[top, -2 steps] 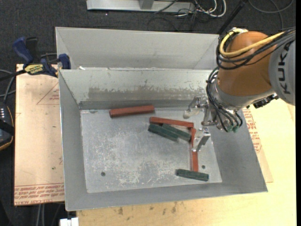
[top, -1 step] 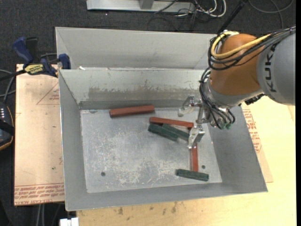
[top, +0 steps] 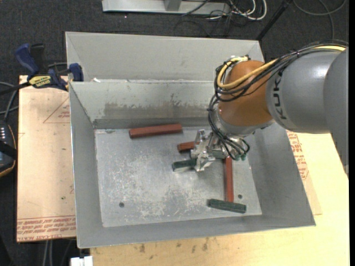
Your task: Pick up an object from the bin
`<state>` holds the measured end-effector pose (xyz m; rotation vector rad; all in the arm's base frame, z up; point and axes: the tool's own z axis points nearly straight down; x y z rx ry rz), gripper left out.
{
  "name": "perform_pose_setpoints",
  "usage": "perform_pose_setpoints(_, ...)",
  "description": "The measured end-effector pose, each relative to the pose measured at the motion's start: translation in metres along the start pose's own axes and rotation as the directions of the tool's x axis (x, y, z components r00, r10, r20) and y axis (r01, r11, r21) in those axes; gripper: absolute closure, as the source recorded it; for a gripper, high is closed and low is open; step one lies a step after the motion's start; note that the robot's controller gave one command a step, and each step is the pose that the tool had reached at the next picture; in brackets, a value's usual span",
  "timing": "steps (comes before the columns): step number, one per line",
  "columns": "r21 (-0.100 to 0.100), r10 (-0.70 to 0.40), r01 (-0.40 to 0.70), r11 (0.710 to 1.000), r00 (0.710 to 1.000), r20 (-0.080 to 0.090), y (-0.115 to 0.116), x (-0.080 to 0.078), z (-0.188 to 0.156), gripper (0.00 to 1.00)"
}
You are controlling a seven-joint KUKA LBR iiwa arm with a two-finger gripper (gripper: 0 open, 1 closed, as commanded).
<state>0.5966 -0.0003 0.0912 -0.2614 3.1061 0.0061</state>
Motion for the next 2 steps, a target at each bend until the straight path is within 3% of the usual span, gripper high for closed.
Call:
perform_pose_setpoints(1,0.000,0.000,0.000,1.000,1.000,0.000,0.000,0.000,0.000,1.00)
perform_pose_setpoints(2,0.002,0.010,-0.010,1.000,1.000,-0.021,-0.007,-0.020,-0.124,1.00)
